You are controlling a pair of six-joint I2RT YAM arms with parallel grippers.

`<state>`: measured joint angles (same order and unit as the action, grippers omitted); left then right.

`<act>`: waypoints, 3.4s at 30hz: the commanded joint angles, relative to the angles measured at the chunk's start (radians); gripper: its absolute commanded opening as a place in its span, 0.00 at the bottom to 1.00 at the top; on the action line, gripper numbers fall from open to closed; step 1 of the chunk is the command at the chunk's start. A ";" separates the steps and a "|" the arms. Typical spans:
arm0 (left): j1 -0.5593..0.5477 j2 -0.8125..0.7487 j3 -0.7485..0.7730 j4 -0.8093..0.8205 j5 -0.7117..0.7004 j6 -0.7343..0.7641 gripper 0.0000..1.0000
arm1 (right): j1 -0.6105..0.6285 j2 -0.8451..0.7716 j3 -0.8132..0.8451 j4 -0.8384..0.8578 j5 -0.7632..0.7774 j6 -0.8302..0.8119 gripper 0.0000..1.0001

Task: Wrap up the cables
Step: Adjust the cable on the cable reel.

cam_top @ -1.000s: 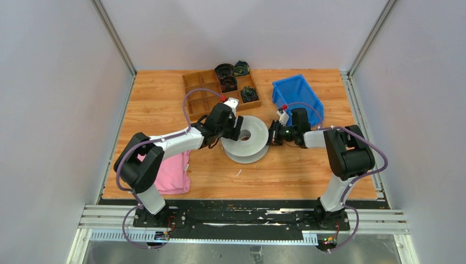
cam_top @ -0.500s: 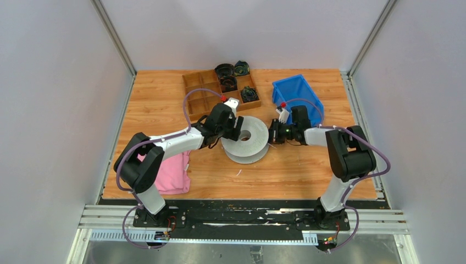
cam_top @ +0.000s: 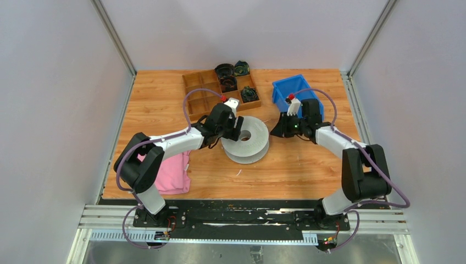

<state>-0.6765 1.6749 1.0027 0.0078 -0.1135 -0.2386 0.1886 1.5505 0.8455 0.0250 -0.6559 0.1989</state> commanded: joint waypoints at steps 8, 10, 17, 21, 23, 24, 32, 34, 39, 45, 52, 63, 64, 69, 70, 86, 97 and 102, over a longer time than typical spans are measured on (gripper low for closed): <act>-0.009 -0.062 -0.003 -0.016 0.048 -0.013 0.79 | -0.022 -0.144 0.043 -0.211 0.151 -0.335 0.45; -0.008 -0.069 0.004 -0.019 0.051 -0.002 0.81 | -0.022 -0.121 0.092 -0.276 0.162 -0.361 0.52; -0.001 -0.102 0.043 -0.045 0.065 0.052 0.87 | -0.022 0.025 0.273 -0.337 0.085 -0.519 0.58; 0.017 -0.119 0.047 -0.043 0.065 0.089 0.88 | -0.022 0.157 0.398 -0.369 0.063 -0.567 0.57; 0.035 -0.123 0.051 -0.040 0.095 0.114 0.88 | -0.021 0.230 0.471 -0.394 0.049 -0.605 0.57; 0.043 -0.125 0.053 -0.039 0.110 0.129 0.88 | -0.023 0.273 0.519 -0.419 0.045 -0.629 0.57; 0.178 -0.158 0.042 -0.031 0.264 0.228 0.92 | -0.020 0.517 0.809 -0.663 -0.029 -0.973 0.60; 0.206 -0.164 0.036 -0.029 0.296 0.264 0.93 | -0.019 0.546 0.841 -0.703 -0.043 -1.049 0.61; 0.249 -0.173 0.013 -0.024 0.343 0.315 0.96 | -0.006 0.571 0.852 -0.733 -0.073 -1.212 0.62; 0.267 -0.163 0.004 -0.014 0.388 0.322 0.97 | 0.039 0.607 0.880 -0.754 -0.031 -1.318 0.63; 0.274 -0.170 -0.006 -0.009 0.404 0.311 0.98 | 0.089 0.656 0.933 -0.791 0.010 -1.382 0.63; 0.286 -0.170 -0.019 -0.002 0.415 0.287 0.98 | 0.130 0.678 0.955 -0.824 0.061 -1.412 0.22; 0.287 -0.171 -0.017 -0.003 0.416 0.284 0.98 | 0.130 0.673 0.945 -0.825 0.075 -1.412 0.16; 0.292 -0.183 -0.018 0.000 0.401 0.276 0.98 | 0.126 0.594 0.864 -0.825 0.122 -1.397 0.01; 0.293 -0.186 -0.019 0.002 0.398 0.274 0.98 | 0.123 0.574 0.846 -0.824 0.122 -1.388 0.01; 0.297 -0.227 -0.023 0.011 0.368 0.210 0.98 | 0.077 0.313 0.530 -0.711 0.092 -0.927 0.01; 0.294 -0.190 -0.052 0.060 0.424 0.105 0.91 | 0.076 0.289 0.377 -0.612 0.031 -0.524 0.01; 0.290 -0.193 -0.084 0.103 0.416 0.104 0.89 | 0.076 0.276 0.303 -0.534 -0.052 -0.349 0.01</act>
<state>-0.3882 1.4784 0.9417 0.0483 0.2920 -0.1169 0.2745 1.8629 1.1904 -0.5751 -0.6147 -0.3447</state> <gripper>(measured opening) 0.900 0.010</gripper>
